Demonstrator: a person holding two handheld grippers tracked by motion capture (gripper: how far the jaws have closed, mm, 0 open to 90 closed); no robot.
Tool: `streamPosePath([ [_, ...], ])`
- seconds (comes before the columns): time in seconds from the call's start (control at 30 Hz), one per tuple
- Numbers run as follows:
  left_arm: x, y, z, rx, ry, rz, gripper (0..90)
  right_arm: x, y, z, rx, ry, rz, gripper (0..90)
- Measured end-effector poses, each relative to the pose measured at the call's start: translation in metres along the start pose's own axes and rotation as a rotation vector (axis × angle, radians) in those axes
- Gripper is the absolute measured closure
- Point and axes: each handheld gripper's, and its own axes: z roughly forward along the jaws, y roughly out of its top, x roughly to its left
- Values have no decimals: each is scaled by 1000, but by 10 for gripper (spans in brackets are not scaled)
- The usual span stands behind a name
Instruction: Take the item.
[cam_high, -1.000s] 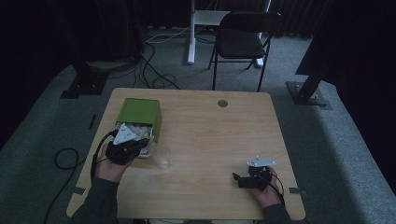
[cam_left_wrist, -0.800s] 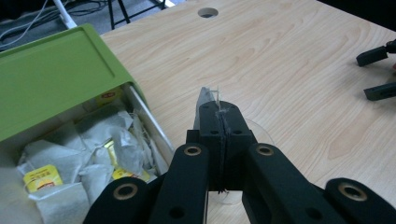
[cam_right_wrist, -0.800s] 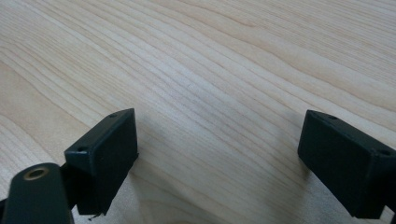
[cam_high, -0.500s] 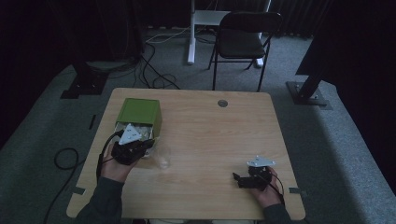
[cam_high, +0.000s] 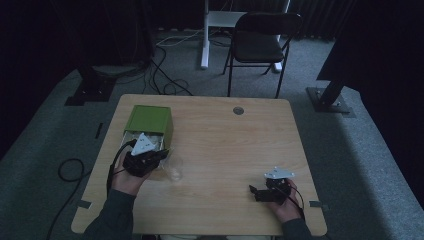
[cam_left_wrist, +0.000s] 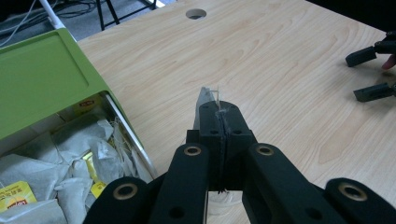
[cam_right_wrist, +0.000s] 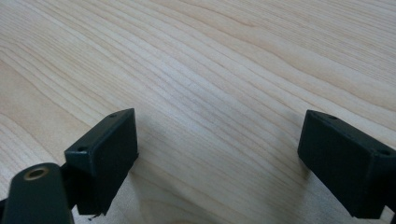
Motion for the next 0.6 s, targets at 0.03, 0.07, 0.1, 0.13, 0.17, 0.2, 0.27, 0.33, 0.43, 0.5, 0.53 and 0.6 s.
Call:
streamPosePath([
  [0.03, 0, 0, 0, -1, -1, -1, 900, 0, 0, 0, 0, 0, 0, 115],
  [0.07, -1, 0, 1, -2, -2, 0, 900, 0, 0, 0, 0, 0, 0, 115],
  [0.1, -1, 0, 1, 0, -3, 2, 900, 0, 0, 0, 0, 0, 0, 115],
  [0.13, -2, 0, 2, 1, -3, 4, 900, 0, 0, 0, 0, 0, 0, 115],
  [0.17, -2, 0, 2, 1, -5, 5, 900, 0, 0, 0, 0, 0, 0, 115],
  [0.2, -3, 0, 3, -1, -6, 3, 900, 0, 0, 0, 0, 0, 0, 115],
  [0.27, -3, 0, 4, -1, -8, 4, 900, 0, 0, 0, 0, 0, 0, 115],
  [0.33, -4, -1, 5, 0, -10, 5, 900, 0, 0, 0, 0, -1, 1, 115],
  [0.43, -4, -2, 7, 1, -11, 1, 900, 0, 0, 0, -1, -1, 1, 116],
  [0.5, -4, -3, 8, 1, -12, 0, 900, 0, 0, 0, -1, 0, 0, 115],
  [0.53, -4, -4, 8, -1, -15, -4, 900, 0, 0, 0, 0, 0, -1, 115],
  [0.6, -3, -7, 10, -5, -24, -15, 900, 0, 0, 0, 0, 0, -2, 115],
])
